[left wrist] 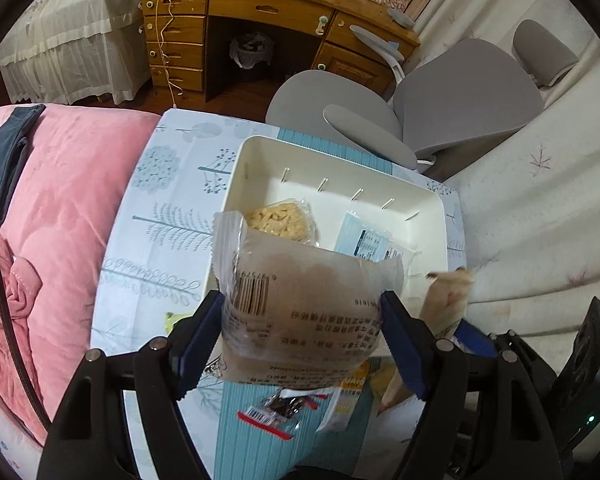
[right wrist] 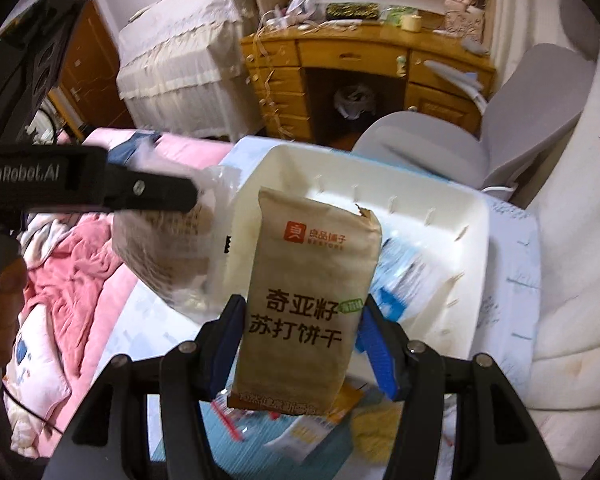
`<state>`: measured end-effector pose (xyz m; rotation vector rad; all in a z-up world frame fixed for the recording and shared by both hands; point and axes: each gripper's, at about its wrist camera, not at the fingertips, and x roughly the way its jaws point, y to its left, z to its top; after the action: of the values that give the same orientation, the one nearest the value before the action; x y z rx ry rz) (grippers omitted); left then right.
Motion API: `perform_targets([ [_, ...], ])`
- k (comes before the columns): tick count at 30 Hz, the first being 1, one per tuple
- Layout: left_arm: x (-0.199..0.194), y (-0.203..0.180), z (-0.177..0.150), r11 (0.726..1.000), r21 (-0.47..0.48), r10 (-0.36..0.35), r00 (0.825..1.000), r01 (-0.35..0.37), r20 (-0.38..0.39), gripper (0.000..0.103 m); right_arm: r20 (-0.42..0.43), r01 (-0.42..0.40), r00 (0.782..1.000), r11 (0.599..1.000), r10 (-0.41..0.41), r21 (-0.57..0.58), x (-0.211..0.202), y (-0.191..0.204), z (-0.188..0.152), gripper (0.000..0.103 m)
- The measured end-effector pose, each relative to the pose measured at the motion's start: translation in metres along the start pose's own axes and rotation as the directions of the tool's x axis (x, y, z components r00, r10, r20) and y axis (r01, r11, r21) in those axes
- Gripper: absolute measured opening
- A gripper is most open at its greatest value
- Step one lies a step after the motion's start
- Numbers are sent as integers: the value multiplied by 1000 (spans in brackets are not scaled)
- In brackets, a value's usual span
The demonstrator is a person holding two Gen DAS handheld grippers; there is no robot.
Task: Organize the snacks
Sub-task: 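Carry both bags over the white tray and open both tools to drop them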
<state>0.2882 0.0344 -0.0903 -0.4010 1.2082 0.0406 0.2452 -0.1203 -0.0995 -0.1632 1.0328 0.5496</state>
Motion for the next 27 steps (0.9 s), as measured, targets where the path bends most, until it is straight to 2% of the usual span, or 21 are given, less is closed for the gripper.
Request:
perform_targets([
  [7, 26, -15, 13, 1000, 12, -5, 1000, 5, -18, 76, 59, 77, 995, 997, -78, 15, 6, -37, 4, 57],
  [15, 44, -20, 17, 1000, 18, 0, 999, 1, -42, 78, 29, 71, 997, 994, -74, 85, 14, -64, 0, 58],
  [17, 44, -19, 17, 1000, 11, -6, 999, 6, -40, 82, 24, 69, 997, 992, -72, 104, 14, -67, -1, 58],
  [20, 38, -17, 16, 1000, 5, -26, 999, 26, -18, 97, 6, 60, 998, 987, -62, 147, 16, -72, -2, 62],
  [22, 28, -16, 14, 999, 3, -40, 999, 40, 4, 99, 1, 65, 998, 983, -66, 173, 14, -75, -4, 73],
  [27, 4, -9, 2, 998, 19, -67, 997, 67, 23, 99, 17, 81, 996, 971, -87, 226, -5, -69, -11, 73],
])
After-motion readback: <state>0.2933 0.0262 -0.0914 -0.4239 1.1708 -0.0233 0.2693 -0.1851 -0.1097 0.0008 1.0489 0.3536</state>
